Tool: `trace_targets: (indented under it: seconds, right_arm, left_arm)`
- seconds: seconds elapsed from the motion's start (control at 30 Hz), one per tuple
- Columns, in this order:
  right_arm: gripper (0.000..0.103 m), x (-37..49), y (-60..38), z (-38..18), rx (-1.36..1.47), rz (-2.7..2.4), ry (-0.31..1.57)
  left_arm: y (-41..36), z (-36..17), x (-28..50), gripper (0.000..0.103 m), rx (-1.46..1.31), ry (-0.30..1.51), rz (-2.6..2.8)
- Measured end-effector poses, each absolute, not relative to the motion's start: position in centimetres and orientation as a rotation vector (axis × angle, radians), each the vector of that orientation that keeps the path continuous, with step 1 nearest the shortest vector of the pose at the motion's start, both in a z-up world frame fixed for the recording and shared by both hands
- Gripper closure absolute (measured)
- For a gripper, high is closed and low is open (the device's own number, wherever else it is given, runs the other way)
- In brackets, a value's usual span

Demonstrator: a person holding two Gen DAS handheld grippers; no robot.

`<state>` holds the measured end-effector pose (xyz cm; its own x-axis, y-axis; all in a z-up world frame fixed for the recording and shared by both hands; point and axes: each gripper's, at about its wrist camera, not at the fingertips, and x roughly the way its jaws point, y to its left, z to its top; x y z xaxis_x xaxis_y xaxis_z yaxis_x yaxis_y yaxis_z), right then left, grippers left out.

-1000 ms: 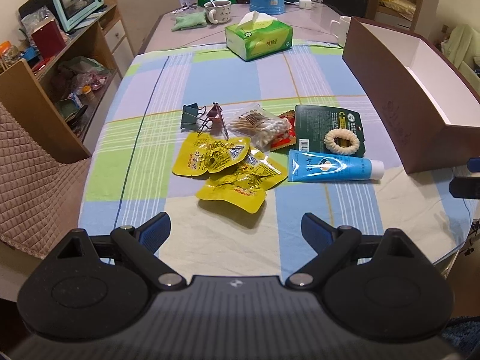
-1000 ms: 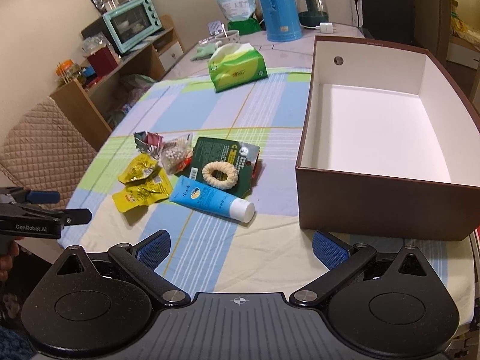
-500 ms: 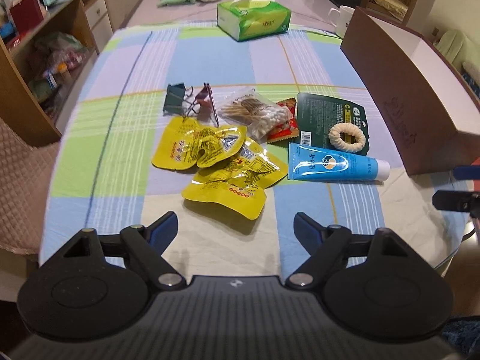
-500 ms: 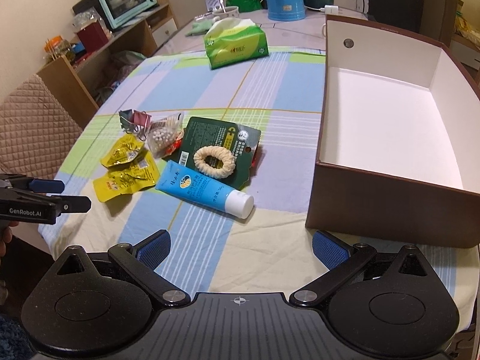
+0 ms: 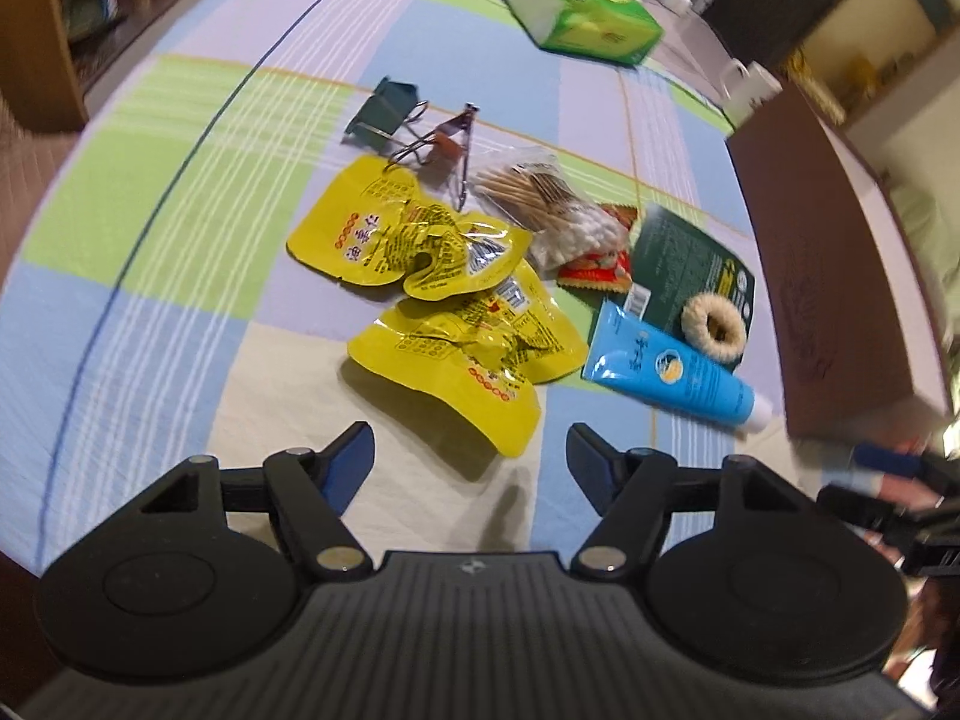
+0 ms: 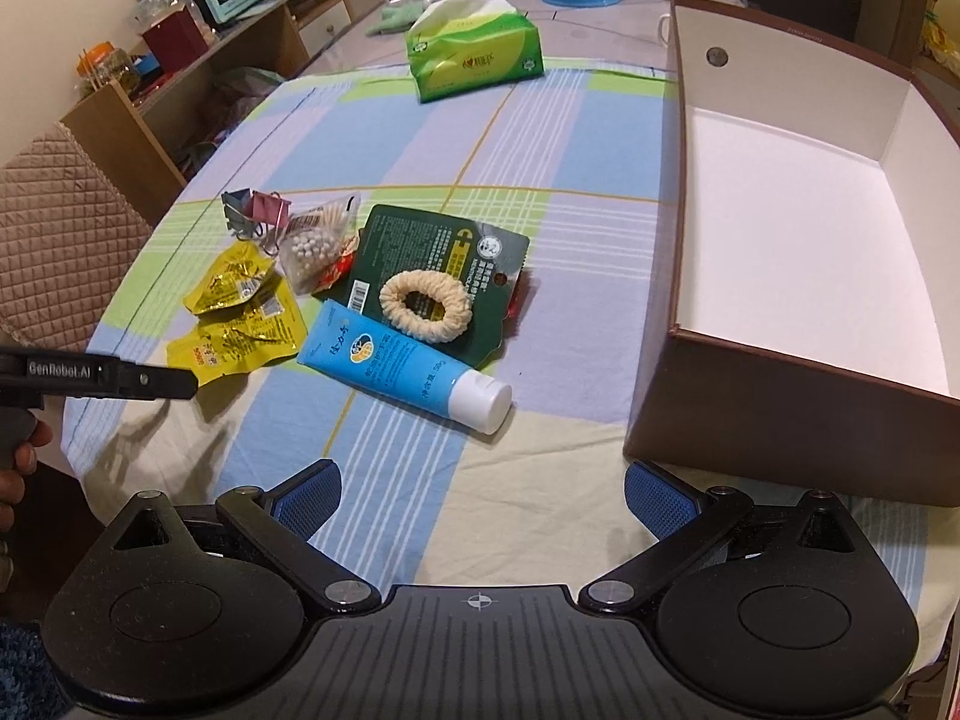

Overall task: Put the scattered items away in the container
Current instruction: 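Grasp the yellow snack packet with the left tool while the right tool grasps the blue tube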

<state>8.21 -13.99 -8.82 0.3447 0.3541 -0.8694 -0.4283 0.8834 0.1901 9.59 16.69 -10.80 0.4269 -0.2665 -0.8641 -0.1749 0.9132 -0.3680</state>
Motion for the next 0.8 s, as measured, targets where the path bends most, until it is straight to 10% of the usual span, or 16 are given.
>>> trace_targets:
  seconds: [0.53, 0.8]
  right_arm:
    - [0.0, 9.3, -13.4, -9.6, -0.085, 0.496, 1.146]
    - [0.0, 9.4, -12.3, -10.0, -0.095, 0.526, 1.164]
  left_arm:
    - [19.2, -13.0, 11.8, 0.064, -0.683, 1.129, -0.033]
    - [19.9, -12.6, 12.1, 0.095, -0.677, 1.107, -0.09]
